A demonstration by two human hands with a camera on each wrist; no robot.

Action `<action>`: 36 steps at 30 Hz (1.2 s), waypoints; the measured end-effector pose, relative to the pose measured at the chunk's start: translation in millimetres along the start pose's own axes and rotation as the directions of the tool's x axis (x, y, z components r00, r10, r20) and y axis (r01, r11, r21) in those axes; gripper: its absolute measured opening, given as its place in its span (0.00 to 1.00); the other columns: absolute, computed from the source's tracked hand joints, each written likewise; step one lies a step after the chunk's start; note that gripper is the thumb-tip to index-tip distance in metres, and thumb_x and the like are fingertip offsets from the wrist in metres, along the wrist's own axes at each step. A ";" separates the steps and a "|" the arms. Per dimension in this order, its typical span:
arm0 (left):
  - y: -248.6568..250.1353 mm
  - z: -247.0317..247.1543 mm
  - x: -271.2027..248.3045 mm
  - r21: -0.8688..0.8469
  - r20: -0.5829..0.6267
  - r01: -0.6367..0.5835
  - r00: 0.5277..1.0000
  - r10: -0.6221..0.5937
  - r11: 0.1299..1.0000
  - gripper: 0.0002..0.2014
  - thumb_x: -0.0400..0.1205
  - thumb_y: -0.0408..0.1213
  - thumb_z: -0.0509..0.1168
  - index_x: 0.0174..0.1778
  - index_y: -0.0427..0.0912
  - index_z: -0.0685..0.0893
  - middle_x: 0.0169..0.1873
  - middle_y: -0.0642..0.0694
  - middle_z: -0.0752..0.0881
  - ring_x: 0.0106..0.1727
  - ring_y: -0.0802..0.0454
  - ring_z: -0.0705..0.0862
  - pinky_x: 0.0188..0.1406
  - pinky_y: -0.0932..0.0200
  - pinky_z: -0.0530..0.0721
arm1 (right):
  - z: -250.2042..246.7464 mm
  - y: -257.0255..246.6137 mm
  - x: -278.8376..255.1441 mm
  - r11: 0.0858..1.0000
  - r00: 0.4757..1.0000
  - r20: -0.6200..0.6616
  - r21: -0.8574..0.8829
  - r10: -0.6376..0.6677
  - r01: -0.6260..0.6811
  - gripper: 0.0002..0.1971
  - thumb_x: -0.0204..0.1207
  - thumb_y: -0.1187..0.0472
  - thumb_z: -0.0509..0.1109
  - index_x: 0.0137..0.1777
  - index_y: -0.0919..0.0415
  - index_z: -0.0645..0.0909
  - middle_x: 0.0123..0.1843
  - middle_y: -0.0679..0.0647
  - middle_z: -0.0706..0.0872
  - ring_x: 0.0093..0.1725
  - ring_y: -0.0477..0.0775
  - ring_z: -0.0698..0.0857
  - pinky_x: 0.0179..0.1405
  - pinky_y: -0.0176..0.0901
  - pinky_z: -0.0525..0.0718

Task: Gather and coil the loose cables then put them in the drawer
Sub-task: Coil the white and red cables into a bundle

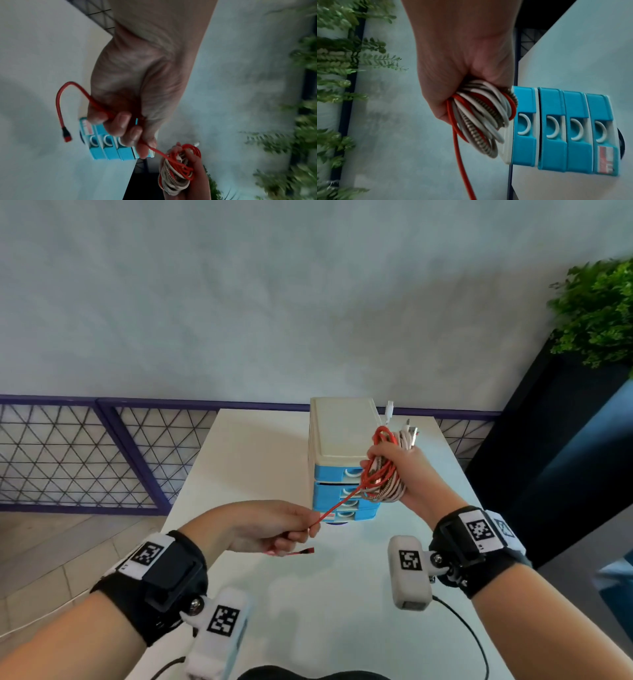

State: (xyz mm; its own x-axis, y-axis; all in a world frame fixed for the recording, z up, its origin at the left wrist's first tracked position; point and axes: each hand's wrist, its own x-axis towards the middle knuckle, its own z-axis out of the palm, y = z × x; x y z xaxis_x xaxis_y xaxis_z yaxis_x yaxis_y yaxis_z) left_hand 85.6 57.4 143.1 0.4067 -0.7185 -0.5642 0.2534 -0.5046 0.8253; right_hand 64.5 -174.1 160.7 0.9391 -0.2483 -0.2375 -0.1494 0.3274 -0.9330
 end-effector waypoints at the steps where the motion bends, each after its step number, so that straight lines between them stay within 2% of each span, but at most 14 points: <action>1: 0.4 -3.1 -0.3 0.112 -0.073 -0.011 0.997 0.020 0.994 0.15 0.86 0.48 0.56 0.35 0.48 0.79 0.27 0.52 0.69 0.25 0.56 0.63 0.28 0.63 0.62 | -0.7 -1.6 -1.5 0.999 0.999 0.029 -0.033 0.019 -0.018 0.03 0.75 0.70 0.69 0.46 0.65 0.78 0.35 0.59 0.87 0.40 0.57 0.90 0.47 0.55 0.89; 3: 7.8 -8.0 2.6 0.410 -0.271 0.001 0.955 0.121 0.912 0.13 0.84 0.46 0.59 0.36 0.51 0.84 0.30 0.52 0.76 0.29 0.57 0.72 0.31 0.67 0.71 | 1.2 -0.6 -3.9 0.992 0.994 0.094 -0.119 0.062 -0.050 0.04 0.75 0.69 0.71 0.48 0.67 0.80 0.38 0.60 0.88 0.42 0.57 0.91 0.47 0.53 0.90; 5: 17.4 -11.8 8.6 0.580 -0.398 -0.004 0.871 0.287 0.815 0.11 0.83 0.43 0.61 0.36 0.51 0.85 0.30 0.57 0.79 0.30 0.61 0.73 0.27 0.75 0.70 | 5.1 3.5 -4.9 0.972 0.987 0.133 -0.227 0.086 -0.054 0.06 0.74 0.67 0.72 0.49 0.68 0.81 0.41 0.62 0.89 0.42 0.57 0.91 0.47 0.52 0.90; 7: 24.5 -14.4 14.2 0.639 -0.434 -0.043 0.804 0.407 0.768 0.09 0.83 0.40 0.63 0.38 0.47 0.85 0.29 0.59 0.80 0.29 0.61 0.73 0.26 0.74 0.71 | 8.6 8.3 -6.0 0.940 0.983 0.148 -0.339 0.105 -0.049 0.08 0.73 0.66 0.74 0.49 0.67 0.81 0.41 0.63 0.90 0.42 0.57 0.91 0.50 0.53 0.89; 10: 31.2 -14.7 21.1 0.677 -0.445 -0.080 0.746 0.495 0.731 0.07 0.81 0.40 0.65 0.41 0.44 0.86 0.31 0.60 0.80 0.29 0.63 0.74 0.27 0.73 0.71 | 15.8 17.2 -9.3 0.892 0.978 0.169 -0.450 0.120 -0.031 0.13 0.69 0.63 0.76 0.51 0.67 0.81 0.43 0.64 0.90 0.42 0.59 0.91 0.49 0.53 0.89; 12: 34.8 -11.9 24.5 0.680 -0.440 -0.123 0.721 0.536 0.723 0.06 0.81 0.39 0.66 0.39 0.44 0.86 0.30 0.61 0.80 0.27 0.66 0.76 0.29 0.74 0.72 | 21.6 23.3 -13.2 0.896 0.968 0.212 -0.444 0.134 -0.027 0.13 0.68 0.63 0.76 0.51 0.67 0.83 0.44 0.65 0.89 0.44 0.60 0.91 0.49 0.53 0.90; 14: 36.2 -8.6 27.0 0.673 -0.440 -0.151 0.705 0.556 0.724 0.07 0.80 0.39 0.67 0.37 0.46 0.84 0.30 0.61 0.80 0.28 0.67 0.76 0.30 0.74 0.71 | 25.9 28.6 -18.1 0.931 0.956 0.250 -0.360 0.153 -0.055 0.06 0.72 0.69 0.73 0.49 0.65 0.84 0.39 0.61 0.88 0.39 0.55 0.91 0.41 0.46 0.90; 16: 34.3 -7.8 28.8 0.636 -0.452 -0.160 0.715 0.534 0.754 0.07 0.81 0.41 0.66 0.37 0.46 0.84 0.30 0.58 0.81 0.30 0.63 0.77 0.31 0.70 0.71 | 27.0 32.1 -21.3 0.949 0.960 0.227 -0.302 0.164 -0.090 0.06 0.74 0.71 0.71 0.49 0.64 0.84 0.37 0.60 0.88 0.37 0.53 0.90 0.38 0.44 0.89; 18: 31.1 -9.9 27.5 0.523 -0.482 -0.153 0.758 0.440 0.838 0.11 0.82 0.44 0.63 0.37 0.43 0.82 0.29 0.51 0.79 0.26 0.55 0.75 0.28 0.60 0.74 | 24.0 34.1 -19.4 0.952 0.974 0.164 -0.289 0.155 -0.103 0.06 0.74 0.69 0.70 0.50 0.66 0.82 0.37 0.62 0.88 0.33 0.52 0.89 0.35 0.43 0.87; 22: 22.2 -18.6 15.9 0.040 -0.470 -0.137 0.872 0.139 0.990 0.16 0.86 0.47 0.56 0.38 0.42 0.78 0.25 0.51 0.69 0.20 0.56 0.64 0.20 0.64 0.66 | 9.8 32.2 -9.1 0.956 0.997 0.016 -0.286 0.077 -0.069 0.09 0.76 0.67 0.70 0.55 0.67 0.78 0.35 0.60 0.88 0.32 0.52 0.88 0.36 0.44 0.89; 25: 18.7 -17.5 10.5 -0.245 -0.353 -0.131 0.935 0.038 0.961 0.12 0.87 0.42 0.56 0.40 0.43 0.79 0.24 0.53 0.72 0.23 0.56 0.66 0.25 0.64 0.68 | 3.9 33.4 -3.1 0.939 0.998 -0.026 -0.339 0.058 -0.063 0.13 0.76 0.62 0.71 0.57 0.67 0.78 0.36 0.58 0.88 0.33 0.51 0.89 0.39 0.47 0.89; 28: 22.2 -7.4 11.1 -0.393 -0.314 -0.152 0.949 0.023 0.907 0.10 0.86 0.40 0.58 0.41 0.44 0.81 0.28 0.52 0.78 0.28 0.57 0.75 0.26 0.65 0.79 | 10.2 39.3 -0.4 0.924 0.998 -0.055 -0.379 0.029 -0.047 0.14 0.75 0.58 0.73 0.57 0.62 0.78 0.38 0.58 0.90 0.36 0.53 0.91 0.41 0.48 0.90; 33: 30.0 11.7 17.1 -0.479 -0.292 -0.218 0.953 0.079 0.851 0.07 0.81 0.38 0.65 0.40 0.42 0.86 0.29 0.51 0.85 0.30 0.59 0.84 0.34 0.63 0.87 | 20.1 41.5 -3.6 0.959 1.000 0.018 -0.283 0.001 0.004 0.13 0.75 0.53 0.74 0.50 0.63 0.82 0.40 0.61 0.90 0.40 0.57 0.91 0.46 0.52 0.89; 36: 34.6 20.6 22.6 -0.459 -0.300 -0.226 0.950 0.090 0.859 0.07 0.79 0.38 0.67 0.39 0.40 0.85 0.29 0.49 0.85 0.29 0.59 0.85 0.34 0.64 0.88 | 24.2 39.8 -9.3 0.995 0.991 0.118 -0.078 0.068 -0.059 0.12 0.78 0.52 0.70 0.46 0.63 0.82 0.33 0.58 0.87 0.33 0.55 0.88 0.37 0.48 0.87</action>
State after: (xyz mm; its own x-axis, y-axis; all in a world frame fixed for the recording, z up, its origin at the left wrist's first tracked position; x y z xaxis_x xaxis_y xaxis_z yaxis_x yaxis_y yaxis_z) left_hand 85.5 13.8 158.4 0.6723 -0.5842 -0.4547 0.5283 -0.0515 0.8475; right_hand 57.3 -136.7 132.3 0.9569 -0.1160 -0.2664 -0.2279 0.2692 -0.9358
